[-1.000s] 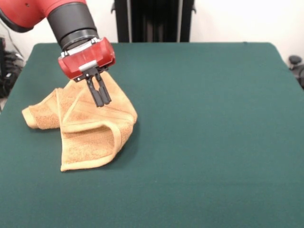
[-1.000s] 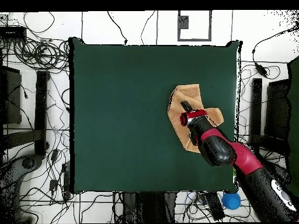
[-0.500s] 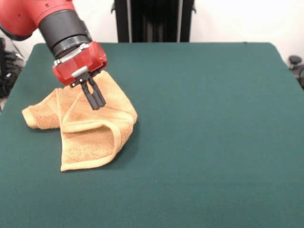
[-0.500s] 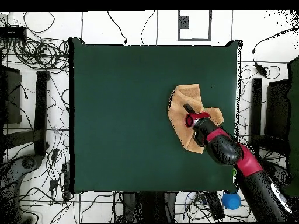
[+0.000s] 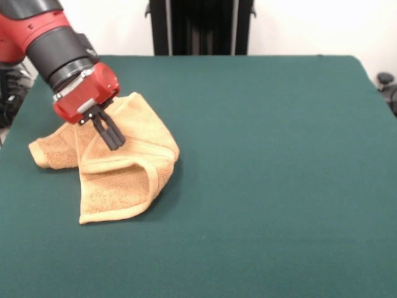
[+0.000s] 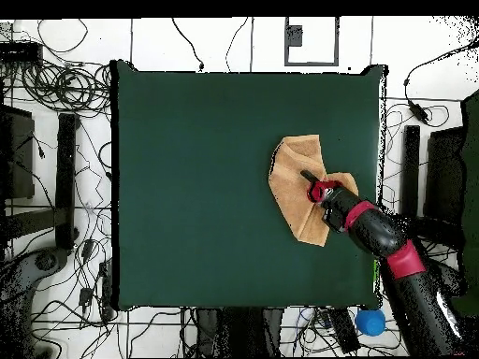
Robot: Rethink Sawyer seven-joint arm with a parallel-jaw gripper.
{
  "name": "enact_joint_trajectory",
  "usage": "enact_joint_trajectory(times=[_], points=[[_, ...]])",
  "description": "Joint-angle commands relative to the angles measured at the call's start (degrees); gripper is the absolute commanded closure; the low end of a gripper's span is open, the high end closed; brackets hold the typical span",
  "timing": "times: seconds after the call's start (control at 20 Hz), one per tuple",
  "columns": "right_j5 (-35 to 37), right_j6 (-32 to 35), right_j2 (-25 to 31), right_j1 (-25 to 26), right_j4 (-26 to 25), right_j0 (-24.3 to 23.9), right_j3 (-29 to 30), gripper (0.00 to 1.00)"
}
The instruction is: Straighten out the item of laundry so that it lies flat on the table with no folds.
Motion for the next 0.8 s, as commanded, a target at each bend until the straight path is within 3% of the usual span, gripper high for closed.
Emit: enact_joint_trajectory(times=[0.05,0.3,0.4,0.8], points=[[2.2,-11.0,0.9,3.2,-2.1,2.0,-7.5,1.0],[-6.9,3.9,-5.8,-10.8,-7.6,5.8,-5.3,1.0],[-8.8,7.7,-8.3,-13.8,-7.8,6.8,-5.0,1.0],[-13.1,10.6,-11.2,-15.4,-5.4,6.9,-3.2,1.0]])
